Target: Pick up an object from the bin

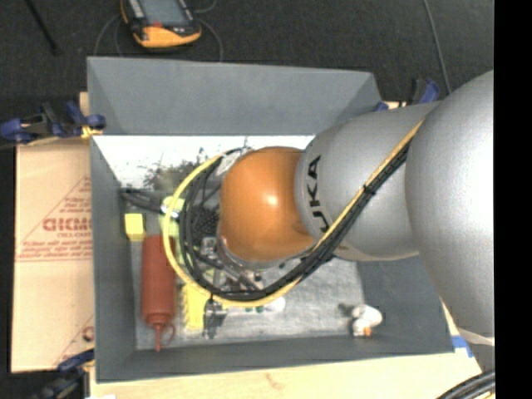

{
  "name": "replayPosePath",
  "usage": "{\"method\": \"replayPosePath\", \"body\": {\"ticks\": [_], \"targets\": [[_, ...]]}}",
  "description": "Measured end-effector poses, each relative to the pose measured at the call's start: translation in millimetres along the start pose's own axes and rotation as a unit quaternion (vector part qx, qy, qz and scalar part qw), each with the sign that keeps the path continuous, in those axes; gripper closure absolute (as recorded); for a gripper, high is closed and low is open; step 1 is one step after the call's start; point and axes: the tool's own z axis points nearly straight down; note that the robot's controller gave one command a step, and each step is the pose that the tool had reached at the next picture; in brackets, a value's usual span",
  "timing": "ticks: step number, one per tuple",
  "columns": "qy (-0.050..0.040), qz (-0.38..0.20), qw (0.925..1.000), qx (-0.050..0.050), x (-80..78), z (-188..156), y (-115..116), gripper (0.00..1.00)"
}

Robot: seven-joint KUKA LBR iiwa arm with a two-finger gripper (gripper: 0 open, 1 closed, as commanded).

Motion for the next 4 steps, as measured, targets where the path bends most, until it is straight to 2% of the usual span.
{"method": "replayPosePath", "body": {"ticks": [1, 2, 3, 4], "targets": [[0.0028, 0.066, 0.9978, 0.001, 0.8, 53, -9, 0.00], [-0.0037, -0.063, 0.9980, 0.001, -8.8, 72, 12, 1.00], [0.0015, -0.064, 0.9980, 0.001, -4.9, 76, 14, 0.00], [-0.0078, -0.062, 0.9981, -0.002, -9.7, 73, 15, 1.00]]}}
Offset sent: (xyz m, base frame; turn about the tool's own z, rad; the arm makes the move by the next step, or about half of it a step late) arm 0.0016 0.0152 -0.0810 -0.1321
